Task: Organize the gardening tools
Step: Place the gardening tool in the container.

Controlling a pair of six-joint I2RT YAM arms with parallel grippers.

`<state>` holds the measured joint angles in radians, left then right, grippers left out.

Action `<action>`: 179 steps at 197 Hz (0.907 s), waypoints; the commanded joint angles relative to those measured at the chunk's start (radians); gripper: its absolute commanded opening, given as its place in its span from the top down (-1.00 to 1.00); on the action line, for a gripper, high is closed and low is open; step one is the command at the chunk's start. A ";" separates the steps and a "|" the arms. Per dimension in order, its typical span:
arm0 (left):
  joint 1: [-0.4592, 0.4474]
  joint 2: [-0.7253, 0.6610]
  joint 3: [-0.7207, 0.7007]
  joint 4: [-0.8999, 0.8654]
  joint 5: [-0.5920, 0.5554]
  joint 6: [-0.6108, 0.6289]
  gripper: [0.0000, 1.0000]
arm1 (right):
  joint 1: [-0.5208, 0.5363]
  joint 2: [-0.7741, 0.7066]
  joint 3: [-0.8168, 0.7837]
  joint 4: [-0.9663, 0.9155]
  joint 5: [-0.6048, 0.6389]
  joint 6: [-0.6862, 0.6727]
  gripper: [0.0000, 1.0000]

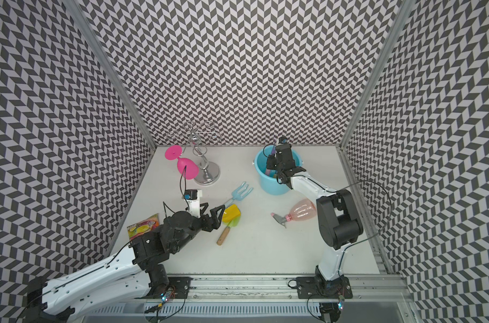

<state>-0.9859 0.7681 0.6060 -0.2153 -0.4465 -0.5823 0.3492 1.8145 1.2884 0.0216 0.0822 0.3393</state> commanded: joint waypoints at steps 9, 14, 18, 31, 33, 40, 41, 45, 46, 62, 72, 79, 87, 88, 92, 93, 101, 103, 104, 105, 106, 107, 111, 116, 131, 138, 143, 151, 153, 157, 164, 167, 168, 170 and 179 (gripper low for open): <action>0.013 0.005 -0.003 -0.012 0.018 -0.008 -0.69 | -0.009 0.013 0.043 0.018 0.004 -0.008 0.68; 0.014 0.008 -0.004 -0.010 0.021 -0.008 -0.70 | -0.010 0.013 0.045 0.012 0.005 -0.006 0.57; 0.016 0.010 -0.004 -0.010 0.023 -0.007 -0.69 | -0.010 0.012 0.049 0.008 0.005 -0.004 0.48; 0.019 0.014 -0.001 -0.009 0.030 -0.003 -0.69 | -0.010 0.007 0.060 -0.009 0.006 -0.002 0.27; 0.021 0.014 0.000 -0.009 0.031 -0.002 -0.70 | -0.010 0.005 0.061 -0.011 0.009 -0.001 0.25; 0.024 0.018 0.001 -0.009 0.034 0.001 -0.70 | -0.010 -0.002 0.069 -0.021 0.013 0.002 0.20; 0.024 0.018 0.001 -0.009 0.035 0.002 -0.70 | -0.010 -0.003 0.070 -0.021 0.013 0.002 0.20; 0.027 0.021 0.002 -0.009 0.035 0.003 -0.69 | -0.010 -0.007 0.073 -0.026 0.014 0.002 0.16; 0.027 0.022 0.002 -0.009 0.035 0.004 -0.70 | -0.010 -0.008 0.074 -0.026 0.014 0.002 0.16; 0.040 0.031 0.003 -0.005 0.048 0.009 -0.69 | -0.012 -0.037 0.083 -0.038 0.015 0.001 0.11; 0.052 0.035 0.003 -0.001 0.060 0.013 -0.70 | -0.012 -0.058 0.086 -0.039 0.022 -0.002 0.10; 0.060 0.040 0.004 0.004 0.068 0.015 -0.70 | -0.013 -0.076 0.085 -0.041 0.026 -0.003 0.09; 0.067 0.046 0.006 0.006 0.075 0.017 -0.70 | -0.012 -0.096 0.084 -0.044 0.033 -0.005 0.09; 0.068 0.047 0.006 0.006 0.075 0.017 -0.70 | -0.013 -0.098 0.084 -0.044 0.033 -0.005 0.09; 0.073 0.050 0.008 0.006 0.076 0.018 -0.70 | -0.013 -0.107 0.084 -0.047 0.036 -0.006 0.09; 0.074 0.051 0.008 0.005 0.077 0.018 -0.70 | -0.013 -0.110 0.084 -0.047 0.037 -0.006 0.09; 0.084 0.059 0.009 0.008 0.085 0.020 -0.70 | -0.013 -0.135 0.079 -0.052 0.043 -0.007 0.09; 0.086 0.062 0.010 0.007 0.087 0.021 -0.70 | -0.013 -0.140 0.079 -0.051 0.044 -0.007 0.09; 0.086 0.062 0.011 0.008 0.088 0.022 -0.70 | -0.013 -0.144 0.078 -0.053 0.045 -0.007 0.09; 0.088 0.064 0.013 0.008 0.090 0.023 -0.70 | -0.013 -0.147 0.077 -0.053 0.046 -0.007 0.09; 0.089 0.065 0.012 0.008 0.091 0.023 -0.70 | -0.013 -0.147 0.076 -0.053 0.047 -0.007 0.09; 0.090 0.066 0.012 0.009 0.093 0.024 -0.70 | -0.013 -0.150 0.075 -0.053 0.048 -0.007 0.09; 0.096 0.070 0.015 0.010 0.098 0.026 -0.70 | -0.013 -0.162 0.071 -0.052 0.050 -0.007 0.08; 0.102 0.074 0.017 0.010 0.104 0.030 -0.70 | -0.013 -0.178 0.063 -0.051 0.053 -0.009 0.08; 0.120 0.090 0.023 0.020 0.128 0.040 -0.70 | -0.013 -0.231 0.040 -0.053 0.059 -0.007 0.06; 0.128 0.100 0.026 0.023 0.138 0.042 -0.70 | -0.013 -0.255 0.030 -0.061 0.060 -0.004 0.07; 0.134 0.105 0.028 0.028 0.146 0.042 -0.70 | -0.013 -0.271 0.021 -0.067 0.058 -0.001 0.06; 0.143 0.114 0.030 0.033 0.160 0.042 -0.70 | -0.013 -0.306 0.002 -0.074 0.053 0.007 0.06; 0.145 0.117 0.030 0.035 0.163 0.042 -0.69 | -0.013 -0.314 -0.006 -0.076 0.049 0.007 0.06; 0.148 0.125 0.032 0.036 0.169 0.042 -0.70 | -0.013 -0.331 -0.017 -0.076 0.043 0.011 0.06; 0.154 0.136 0.034 0.040 0.177 0.043 -0.70 | -0.013 -0.361 -0.042 -0.075 0.026 0.012 0.05; 0.155 0.140 0.035 0.040 0.180 0.042 -0.70 | -0.013 -0.371 -0.051 -0.076 0.019 0.013 0.05; 0.155 0.142 0.035 0.040 0.182 0.042 -0.70 | -0.013 -0.378 -0.055 -0.077 0.017 0.013 0.05; 0.156 0.145 0.036 0.041 0.183 0.042 -0.70 | -0.013 -0.387 -0.062 -0.077 0.012 0.013 0.05; 0.160 0.159 0.039 0.044 0.195 0.041 -0.70 | -0.013 -0.427 -0.095 -0.079 -0.007 0.021 0.05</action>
<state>-0.8402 0.9009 0.6067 -0.2020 -0.3035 -0.5541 0.3416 1.4734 1.2686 -0.0589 0.1127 0.3435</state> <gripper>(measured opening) 0.849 0.473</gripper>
